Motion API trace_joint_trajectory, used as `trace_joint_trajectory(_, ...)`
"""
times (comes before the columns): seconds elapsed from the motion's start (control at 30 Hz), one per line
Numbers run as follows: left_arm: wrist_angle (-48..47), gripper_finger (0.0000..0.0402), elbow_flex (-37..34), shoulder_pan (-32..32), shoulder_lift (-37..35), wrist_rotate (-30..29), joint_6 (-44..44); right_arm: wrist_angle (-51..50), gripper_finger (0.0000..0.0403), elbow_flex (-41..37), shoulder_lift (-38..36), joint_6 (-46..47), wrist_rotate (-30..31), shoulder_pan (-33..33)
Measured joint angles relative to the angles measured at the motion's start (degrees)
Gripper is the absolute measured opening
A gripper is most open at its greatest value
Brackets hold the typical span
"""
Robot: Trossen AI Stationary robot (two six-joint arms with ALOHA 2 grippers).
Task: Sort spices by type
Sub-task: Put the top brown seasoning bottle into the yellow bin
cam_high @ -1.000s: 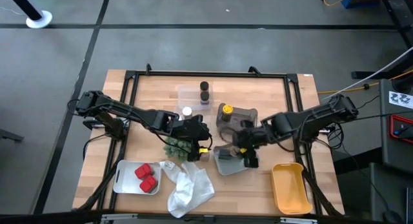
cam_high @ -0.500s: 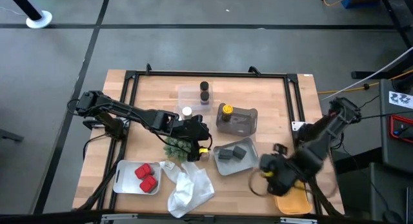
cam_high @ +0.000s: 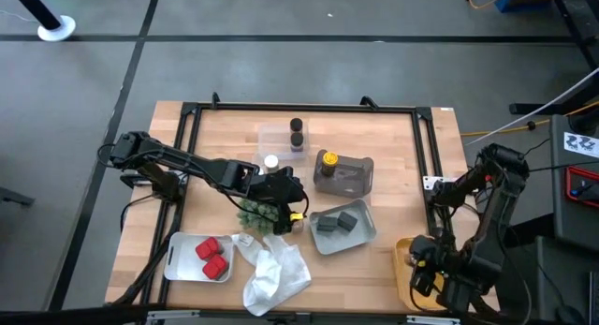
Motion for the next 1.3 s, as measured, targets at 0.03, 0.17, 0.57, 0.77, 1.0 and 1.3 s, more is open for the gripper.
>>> trace_joint_trajectory(0.03, 0.02, 0.0253, 0.0, 0.0, 0.0, -0.02, -0.29, 0.16, 0.0183, -0.87, 0.0, 0.89, -0.12, 0.44)
trace_joint_trajectory(0.17, 0.0, 0.0253, 0.0, 0.0, 0.0, -0.02, -0.45, 1.22, 0.0187, -5.38, 0.0, 3.61, -0.67, 1.25)
trace_joint_trajectory(0.57, -0.02, 0.0253, 0.0, 0.0, 0.0, -0.02, -0.43, 12.6, 0.0191, -16.12, 0.04, 3.74, -1.28, 1.05)
trace_joint_trajectory(0.77, -0.04, 0.0253, 0.0, 0.0, 0.0, -0.02, -0.42, 12.84, 0.0199, -17.01, 0.07, 3.71, -1.69, 1.05)
trace_joint_trajectory(1.0, -0.04, 0.0253, 0.0, 0.0, 0.0, -0.02, -0.41, 14.19, 0.0201, -16.99, 0.07, 3.71, -3.1, 1.05)
trace_joint_trajectory(1.3, -0.04, 0.0253, 0.0, 0.0, 0.0, -0.02, -0.41, 14.27, 0.0202, -16.99, 0.07, 3.7, -4.28, 1.05)
